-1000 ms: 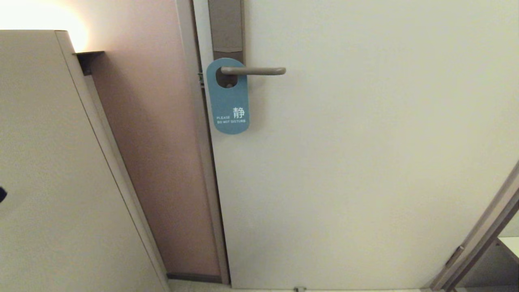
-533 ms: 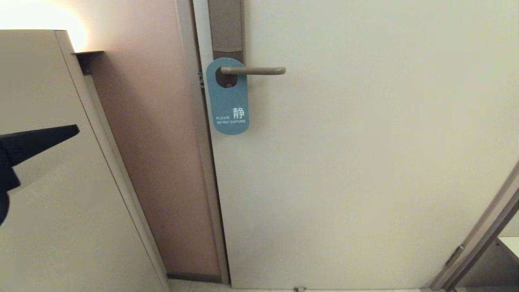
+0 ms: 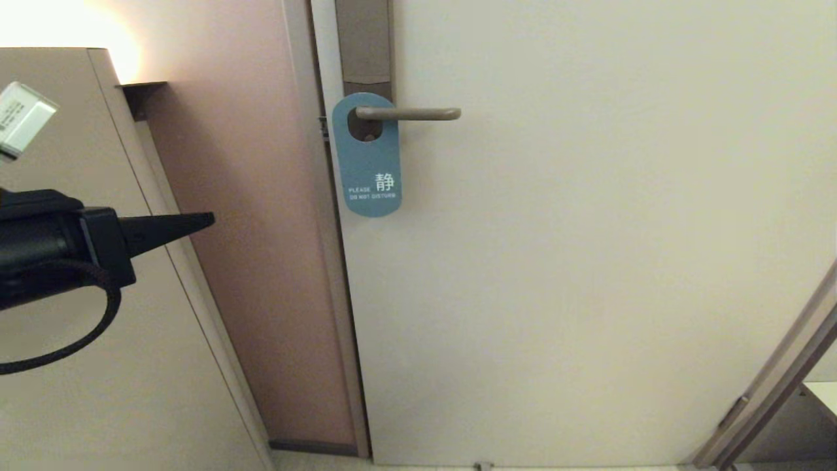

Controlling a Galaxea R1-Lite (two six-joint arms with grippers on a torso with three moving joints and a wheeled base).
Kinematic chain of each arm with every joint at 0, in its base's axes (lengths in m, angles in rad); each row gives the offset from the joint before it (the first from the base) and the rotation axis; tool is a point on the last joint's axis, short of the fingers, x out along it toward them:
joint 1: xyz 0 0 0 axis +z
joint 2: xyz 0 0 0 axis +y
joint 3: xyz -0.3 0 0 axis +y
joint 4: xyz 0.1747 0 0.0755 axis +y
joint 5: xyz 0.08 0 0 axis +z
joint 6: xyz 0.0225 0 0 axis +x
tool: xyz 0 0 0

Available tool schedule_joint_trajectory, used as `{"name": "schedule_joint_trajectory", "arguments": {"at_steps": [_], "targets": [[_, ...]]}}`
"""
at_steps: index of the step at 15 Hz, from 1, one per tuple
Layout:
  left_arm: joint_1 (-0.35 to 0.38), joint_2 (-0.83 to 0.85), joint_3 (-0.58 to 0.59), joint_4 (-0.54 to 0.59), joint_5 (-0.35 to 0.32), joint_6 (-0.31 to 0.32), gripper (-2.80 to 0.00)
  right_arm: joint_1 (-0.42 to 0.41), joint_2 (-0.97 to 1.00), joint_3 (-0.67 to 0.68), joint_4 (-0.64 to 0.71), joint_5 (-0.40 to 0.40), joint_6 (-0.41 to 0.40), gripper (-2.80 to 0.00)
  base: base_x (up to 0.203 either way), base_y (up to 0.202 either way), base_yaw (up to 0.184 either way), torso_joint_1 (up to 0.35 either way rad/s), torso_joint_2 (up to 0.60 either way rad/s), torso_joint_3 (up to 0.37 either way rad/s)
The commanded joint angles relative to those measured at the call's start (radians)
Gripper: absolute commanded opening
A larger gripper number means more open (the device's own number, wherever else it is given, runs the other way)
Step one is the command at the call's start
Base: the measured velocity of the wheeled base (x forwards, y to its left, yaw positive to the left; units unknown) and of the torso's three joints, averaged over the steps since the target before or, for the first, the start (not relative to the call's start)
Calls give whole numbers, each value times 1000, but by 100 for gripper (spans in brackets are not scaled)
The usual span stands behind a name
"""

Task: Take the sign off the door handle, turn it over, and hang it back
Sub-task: Take down the sign

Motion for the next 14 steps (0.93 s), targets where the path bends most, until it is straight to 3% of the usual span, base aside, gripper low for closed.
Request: {"name": "schedule_joint_trajectory", "arguments": {"at_steps": [1, 7, 10, 14], "targets": [[5, 78, 0, -33, -15, 0, -280, 1, 0, 0, 0, 1, 0, -280, 0, 0, 0, 0, 0, 0], [62, 304, -23, -208, -159, 62, -280, 1, 0, 0, 0, 1, 0, -280, 0, 0, 0, 0, 0, 0], [61, 383, -93, -224, -248, 71, -280, 1, 0, 0, 0, 1, 0, -280, 0, 0, 0, 0, 0, 0], [57, 474, -176, -225, -307, 72, -280, 1, 0, 0, 0, 1, 0, -280, 0, 0, 0, 0, 0, 0]]}}
